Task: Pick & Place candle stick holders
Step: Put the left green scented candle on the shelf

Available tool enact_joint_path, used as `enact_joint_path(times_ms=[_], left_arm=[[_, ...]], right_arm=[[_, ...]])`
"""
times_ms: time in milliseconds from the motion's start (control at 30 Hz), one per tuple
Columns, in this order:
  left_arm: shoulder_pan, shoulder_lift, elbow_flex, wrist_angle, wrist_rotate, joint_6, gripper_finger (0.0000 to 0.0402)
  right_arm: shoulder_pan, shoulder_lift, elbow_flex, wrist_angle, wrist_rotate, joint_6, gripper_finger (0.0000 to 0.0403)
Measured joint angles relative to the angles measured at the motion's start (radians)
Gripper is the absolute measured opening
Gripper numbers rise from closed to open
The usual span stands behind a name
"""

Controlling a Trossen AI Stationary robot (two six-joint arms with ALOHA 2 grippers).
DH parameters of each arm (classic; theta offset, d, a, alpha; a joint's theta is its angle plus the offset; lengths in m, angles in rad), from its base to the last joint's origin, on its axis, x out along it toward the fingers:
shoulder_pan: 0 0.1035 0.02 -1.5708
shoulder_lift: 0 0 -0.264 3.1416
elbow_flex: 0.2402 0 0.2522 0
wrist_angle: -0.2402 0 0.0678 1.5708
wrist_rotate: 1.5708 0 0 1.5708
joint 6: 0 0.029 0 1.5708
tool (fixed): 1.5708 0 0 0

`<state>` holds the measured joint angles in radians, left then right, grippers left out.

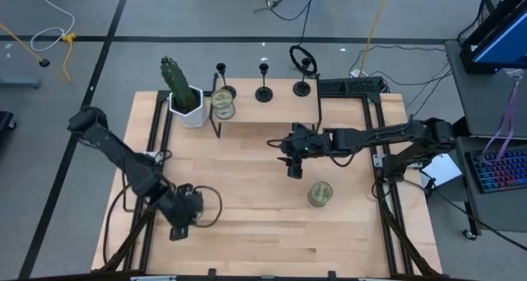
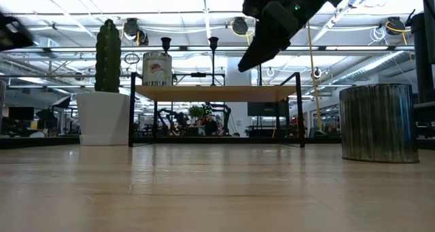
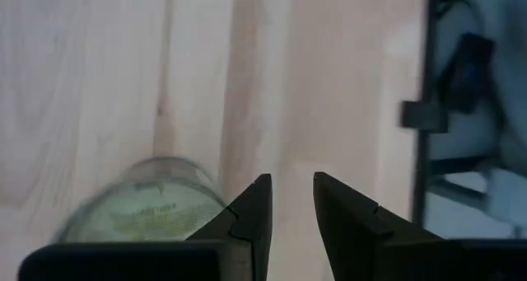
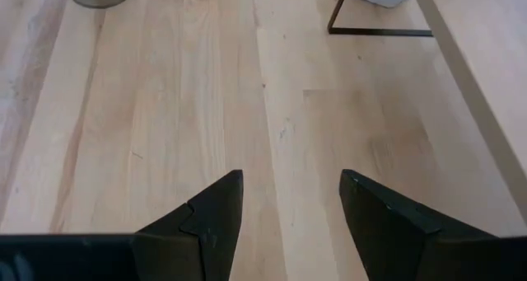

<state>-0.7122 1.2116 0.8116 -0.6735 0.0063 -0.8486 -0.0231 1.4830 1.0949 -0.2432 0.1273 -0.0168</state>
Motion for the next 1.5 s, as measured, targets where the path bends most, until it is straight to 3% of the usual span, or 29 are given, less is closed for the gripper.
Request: enact_joint_path(times_ms=[200, 300, 567, 867, 1000, 1167, 1300, 1500], left_arm=[[-0.101, 0.043, -0.002, -0.041, -0.112, -0.166, 0.0097], [-0.119, 0.044, 0.006, -0.045, -0.122, -0.213, 0.0097], [-0.127, 0.043, 0.086, -0.140, -0.137, -0.217, 0.0097], [-0.130, 0.078, 0.042, -0.163, -0.138, -0.245, 0.0097], [-0.131, 0.122, 0.041, -0.167, -0.139, -0.164, 0.0084], [-0.114, 0.142, 0.041, -0.143, -0.146, -0.055, 0.0011], [-0.087, 0.144, 0.043, -0.110, -0.211, -0.085, 0.0007], [0.021, 0.145, 0.116, 0.003, -0.177, 0.139, 0.0005]], right_arm=[[0.004, 0.000, -0.022, 0.062, -0.001, 0.010, 0.0199], [0.005, 0.000, -0.022, 0.085, -0.001, -0.013, 0.0199], [0.005, 0.000, -0.022, 0.163, -0.002, -0.055, 0.0199], [0.005, 0.000, -0.022, 0.157, -0.002, -0.056, 0.0199], [0.005, 0.000, -0.022, 0.157, -0.002, -0.056, 0.0199], [0.005, 0.000, -0.022, 0.157, -0.002, -0.049, 0.0199], [0.005, 0.000, -0.022, 0.157, -0.002, -0.048, 0.0199], [0.005, 0.000, -0.022, 0.163, -0.002, -0.048, 0.0199]])
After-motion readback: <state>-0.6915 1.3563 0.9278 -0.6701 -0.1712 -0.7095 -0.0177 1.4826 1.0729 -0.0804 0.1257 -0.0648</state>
